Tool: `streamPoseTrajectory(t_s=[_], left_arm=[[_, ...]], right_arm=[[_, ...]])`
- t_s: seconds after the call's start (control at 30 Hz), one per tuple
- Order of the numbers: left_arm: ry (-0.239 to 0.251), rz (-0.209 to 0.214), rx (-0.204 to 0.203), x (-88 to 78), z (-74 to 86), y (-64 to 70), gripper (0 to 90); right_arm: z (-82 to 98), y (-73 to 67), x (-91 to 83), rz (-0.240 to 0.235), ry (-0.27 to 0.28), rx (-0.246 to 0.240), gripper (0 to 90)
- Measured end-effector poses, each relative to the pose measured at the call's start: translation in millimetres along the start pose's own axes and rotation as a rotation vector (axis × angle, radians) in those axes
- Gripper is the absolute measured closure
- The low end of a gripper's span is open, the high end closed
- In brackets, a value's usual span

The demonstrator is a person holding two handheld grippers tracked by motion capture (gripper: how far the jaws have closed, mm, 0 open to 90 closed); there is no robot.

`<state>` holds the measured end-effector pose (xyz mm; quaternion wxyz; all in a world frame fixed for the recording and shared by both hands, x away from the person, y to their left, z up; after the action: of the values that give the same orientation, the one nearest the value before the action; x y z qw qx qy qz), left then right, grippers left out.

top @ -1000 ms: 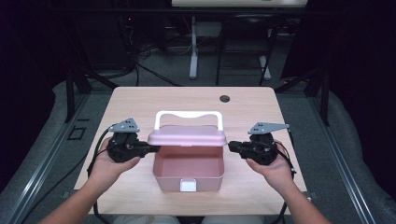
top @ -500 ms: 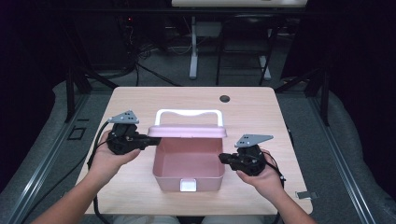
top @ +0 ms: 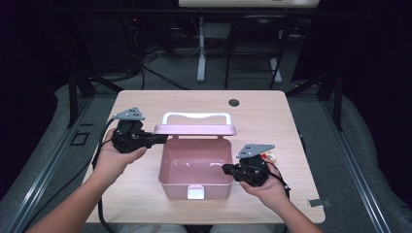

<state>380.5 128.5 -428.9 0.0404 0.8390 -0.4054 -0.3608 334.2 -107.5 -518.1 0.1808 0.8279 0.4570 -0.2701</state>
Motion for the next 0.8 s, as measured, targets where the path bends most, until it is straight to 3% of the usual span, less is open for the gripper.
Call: streamPoseTrajectory(t_s=[0.8], left_arm=[[0.024,-0.015,-0.015,2.2,-19.4,-5.8,90.0]], right_arm=[[6.4,-7.8,15.6,-0.041,-0.037,-0.004,87.4]])
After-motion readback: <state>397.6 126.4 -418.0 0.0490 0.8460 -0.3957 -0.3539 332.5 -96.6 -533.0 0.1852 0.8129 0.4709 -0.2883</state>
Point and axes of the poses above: each handheld gripper's, and its own axes: x roughly forward along the jaws, z roughly out of its underside, y roughly to its right, the point moved 8 cm from there along x, roughly forward along the jaws, and after that the axes turned 13 degrees about -x, right-handed, at the moved point
